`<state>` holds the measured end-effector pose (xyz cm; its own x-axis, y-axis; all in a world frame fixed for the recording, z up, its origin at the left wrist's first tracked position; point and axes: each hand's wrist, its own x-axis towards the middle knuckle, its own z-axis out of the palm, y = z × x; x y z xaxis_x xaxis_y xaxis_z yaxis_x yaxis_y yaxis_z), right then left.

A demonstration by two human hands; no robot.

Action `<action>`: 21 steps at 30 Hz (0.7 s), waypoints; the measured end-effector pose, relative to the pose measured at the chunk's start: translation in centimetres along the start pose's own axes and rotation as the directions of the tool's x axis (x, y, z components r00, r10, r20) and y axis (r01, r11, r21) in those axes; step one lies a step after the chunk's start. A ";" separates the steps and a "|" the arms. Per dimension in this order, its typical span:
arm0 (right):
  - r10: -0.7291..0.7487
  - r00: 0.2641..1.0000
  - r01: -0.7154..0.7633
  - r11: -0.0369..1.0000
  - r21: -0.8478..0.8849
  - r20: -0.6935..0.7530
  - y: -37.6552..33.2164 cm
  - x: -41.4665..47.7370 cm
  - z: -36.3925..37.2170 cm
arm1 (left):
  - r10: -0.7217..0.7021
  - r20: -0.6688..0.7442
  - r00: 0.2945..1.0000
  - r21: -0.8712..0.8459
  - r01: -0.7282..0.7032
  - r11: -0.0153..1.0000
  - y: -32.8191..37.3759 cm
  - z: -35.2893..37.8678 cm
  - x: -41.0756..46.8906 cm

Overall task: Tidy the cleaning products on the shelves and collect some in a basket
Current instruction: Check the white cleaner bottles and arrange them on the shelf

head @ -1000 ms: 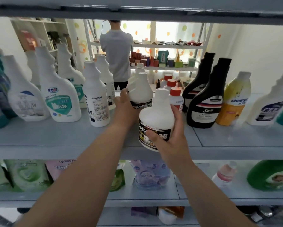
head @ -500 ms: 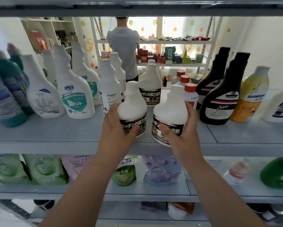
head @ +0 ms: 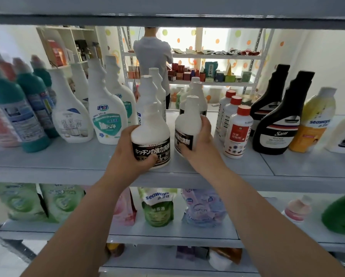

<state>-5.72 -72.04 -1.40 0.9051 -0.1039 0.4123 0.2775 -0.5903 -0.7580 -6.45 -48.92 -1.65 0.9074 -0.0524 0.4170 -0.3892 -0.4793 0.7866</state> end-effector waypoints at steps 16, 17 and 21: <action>0.098 0.981 -0.072 0.985 -0.155 0.167 -0.7 4.0 2.2 | 0.002 0.032 0.999 -0.100 0.001 0.995 -1.4 -0.4 0.6; 0.096 0.982 -0.069 0.984 -0.163 0.165 -0.8 3.9 2.2 | -0.006 0.038 0.999 -0.095 0.010 0.995 -1.3 -0.5 0.6; 0.088 0.964 -0.004 0.948 -0.319 0.251 -0.8 2.2 1.8 | -0.052 0.055 0.997 -0.061 0.056 0.997 -1.0 -0.6 0.4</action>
<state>-3.41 -70.36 -0.79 0.9778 0.0490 0.2037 0.1572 -0.8142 -0.5589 -5.78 -47.93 -1.95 0.9338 -0.0754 0.3496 -0.3471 -0.4269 0.8350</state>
